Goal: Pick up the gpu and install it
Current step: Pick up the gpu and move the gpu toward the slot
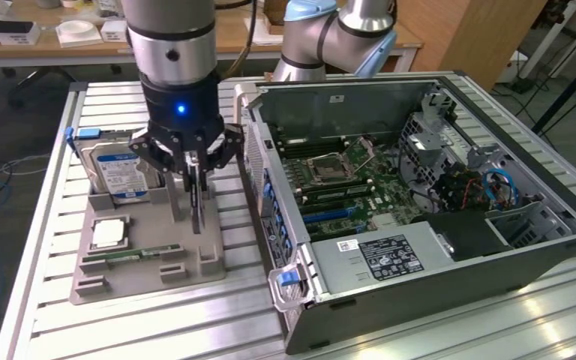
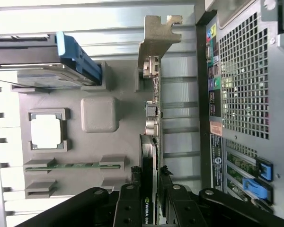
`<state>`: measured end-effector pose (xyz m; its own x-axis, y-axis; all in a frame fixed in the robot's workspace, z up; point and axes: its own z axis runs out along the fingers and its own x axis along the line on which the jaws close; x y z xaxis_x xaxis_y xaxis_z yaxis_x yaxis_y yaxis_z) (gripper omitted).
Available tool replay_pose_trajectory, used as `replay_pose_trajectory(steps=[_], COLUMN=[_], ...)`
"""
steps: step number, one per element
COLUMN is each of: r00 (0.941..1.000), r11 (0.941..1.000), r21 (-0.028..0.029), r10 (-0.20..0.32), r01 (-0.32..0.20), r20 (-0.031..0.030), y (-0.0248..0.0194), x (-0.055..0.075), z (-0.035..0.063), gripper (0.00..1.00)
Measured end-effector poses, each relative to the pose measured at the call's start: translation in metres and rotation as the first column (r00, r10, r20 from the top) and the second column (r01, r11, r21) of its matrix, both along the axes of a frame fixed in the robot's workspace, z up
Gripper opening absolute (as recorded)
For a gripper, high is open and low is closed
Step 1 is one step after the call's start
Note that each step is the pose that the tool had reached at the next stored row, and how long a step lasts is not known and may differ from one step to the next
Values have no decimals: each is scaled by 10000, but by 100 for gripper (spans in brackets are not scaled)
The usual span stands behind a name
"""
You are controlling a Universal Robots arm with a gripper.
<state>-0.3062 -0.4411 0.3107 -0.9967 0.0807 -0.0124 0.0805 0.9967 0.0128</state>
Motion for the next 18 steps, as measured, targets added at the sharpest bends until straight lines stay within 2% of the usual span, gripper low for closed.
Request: replay_pose_trajectory(steps=[6, 18], r00=[10000, 10000], r11=[10000, 10000], r21=[1, 1], r10=[0, 1], r01=[0, -1], r20=[0, 0], y=[0, 0], x=[0, 0], z=[257, 537], gripper=[26, 26])
